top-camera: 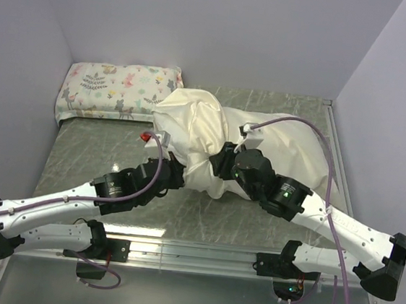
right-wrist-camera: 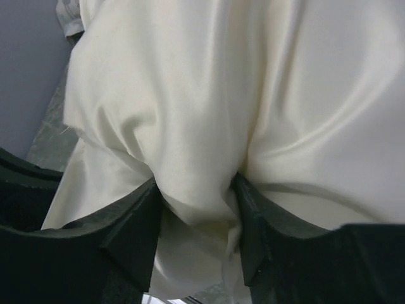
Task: Remove the pillowcase from the pillow
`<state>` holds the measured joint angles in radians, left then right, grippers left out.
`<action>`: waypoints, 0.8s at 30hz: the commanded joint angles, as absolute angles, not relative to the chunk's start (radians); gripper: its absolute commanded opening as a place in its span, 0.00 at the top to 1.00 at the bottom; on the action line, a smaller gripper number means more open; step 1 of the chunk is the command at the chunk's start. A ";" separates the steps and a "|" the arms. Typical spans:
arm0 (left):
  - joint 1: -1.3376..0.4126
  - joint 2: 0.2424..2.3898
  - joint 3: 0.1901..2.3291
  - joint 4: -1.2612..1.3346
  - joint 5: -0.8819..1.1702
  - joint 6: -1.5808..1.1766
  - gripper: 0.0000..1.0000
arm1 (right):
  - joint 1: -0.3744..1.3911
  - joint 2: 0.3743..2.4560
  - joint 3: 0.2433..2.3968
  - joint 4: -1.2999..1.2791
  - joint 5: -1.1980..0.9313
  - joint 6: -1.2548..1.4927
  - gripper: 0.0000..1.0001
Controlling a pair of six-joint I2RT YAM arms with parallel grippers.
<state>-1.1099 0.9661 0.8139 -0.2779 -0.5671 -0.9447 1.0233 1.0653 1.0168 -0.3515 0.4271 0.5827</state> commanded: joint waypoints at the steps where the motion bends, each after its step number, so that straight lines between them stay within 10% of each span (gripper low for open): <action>1: -1.114 0.914 0.933 -0.123 -0.624 -0.905 1.00 | 1.035 1.031 0.962 -0.417 0.508 0.643 0.64; 9: -1.063 0.854 1.026 -0.218 -0.678 -0.827 1.00 | 0.919 0.908 0.877 -0.491 0.526 0.640 0.83; 24: -0.734 0.821 1.074 -0.270 -0.485 -0.802 1.00 | 0.758 0.891 0.830 -0.516 0.499 0.582 0.88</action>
